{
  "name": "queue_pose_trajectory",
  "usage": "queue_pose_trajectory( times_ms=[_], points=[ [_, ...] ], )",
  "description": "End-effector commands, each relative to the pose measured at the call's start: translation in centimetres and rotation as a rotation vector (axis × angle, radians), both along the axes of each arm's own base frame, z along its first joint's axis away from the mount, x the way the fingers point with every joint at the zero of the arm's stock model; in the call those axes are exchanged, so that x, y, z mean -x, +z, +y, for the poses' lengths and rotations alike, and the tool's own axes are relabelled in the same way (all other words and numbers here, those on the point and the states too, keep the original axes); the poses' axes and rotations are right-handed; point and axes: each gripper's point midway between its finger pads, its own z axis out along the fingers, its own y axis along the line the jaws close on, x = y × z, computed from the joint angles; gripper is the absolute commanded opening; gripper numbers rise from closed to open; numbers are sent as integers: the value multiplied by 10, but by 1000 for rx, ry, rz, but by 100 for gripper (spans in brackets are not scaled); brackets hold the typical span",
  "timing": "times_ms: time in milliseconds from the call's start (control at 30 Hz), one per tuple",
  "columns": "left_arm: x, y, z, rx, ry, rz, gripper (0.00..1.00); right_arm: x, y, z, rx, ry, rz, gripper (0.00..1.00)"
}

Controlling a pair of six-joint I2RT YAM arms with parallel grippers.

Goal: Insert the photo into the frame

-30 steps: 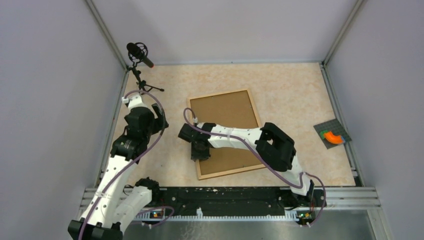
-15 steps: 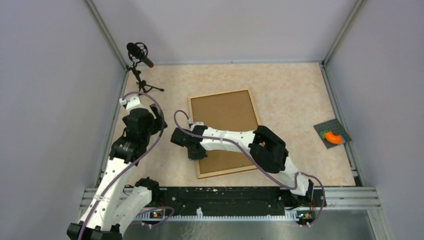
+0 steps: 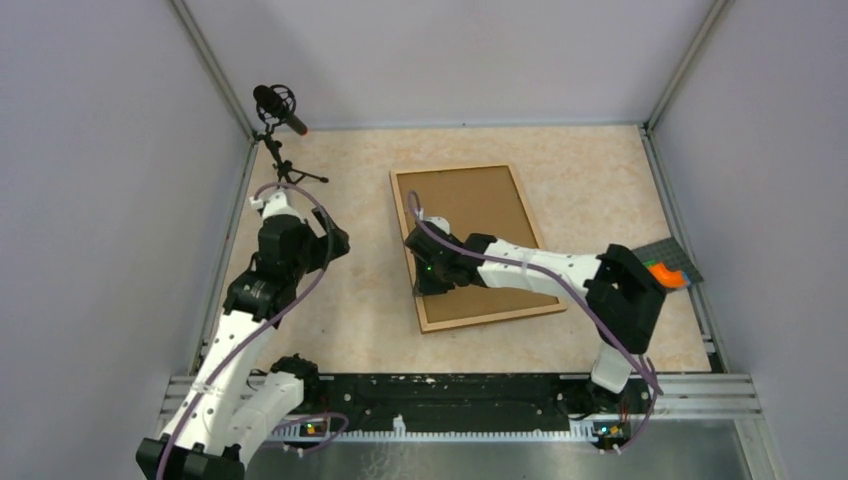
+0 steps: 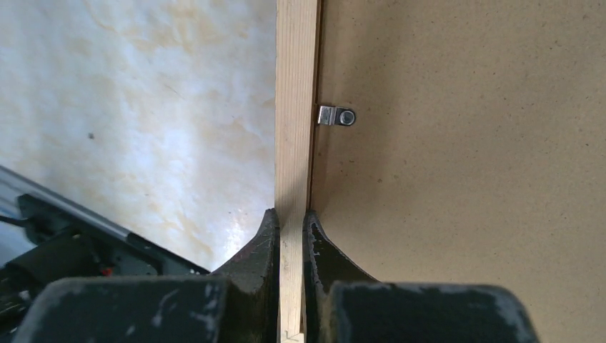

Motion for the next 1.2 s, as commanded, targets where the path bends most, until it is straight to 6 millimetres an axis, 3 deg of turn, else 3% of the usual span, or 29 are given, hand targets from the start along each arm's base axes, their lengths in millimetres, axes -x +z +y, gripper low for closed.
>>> queue_pose_trajectory(
  times_ms=[0, 100, 167, 433, 667, 867, 967, 1033, 1100, 1167],
  points=[
    [-3, -6, -85, 321, -325, 77, 98, -9, 75, 26, -279, 116, -94, 0],
    [11, -23, -133, 573, -518, 244, 98, -9, 89, 23, -312, 125, -110, 0],
    [10, -33, -148, 651, -568, 297, 96, -10, 96, 22, -331, 133, -118, 0],
    [-12, -56, -170, 678, -557, 324, 70, -13, 111, 18, -381, 145, -137, 0],
    [-30, -65, -187, 618, -521, 332, 55, -13, 118, 16, -411, 147, -143, 0],
    [-48, -52, -190, 561, -533, 286, 27, -11, 128, 11, -425, 154, -165, 0],
    [-58, -35, -186, 475, -561, 237, 12, -10, 137, 6, -420, 180, -198, 0],
    [-65, -19, -180, 386, -581, 189, 2, -11, 146, -3, -407, 189, -240, 12],
    [-73, 7, -171, 279, -586, 136, 0, -13, 162, -15, -400, 191, -293, 40],
    [-78, 32, -162, 162, -592, 79, 0, -18, 179, -32, -380, 171, -350, 60]
  ],
)
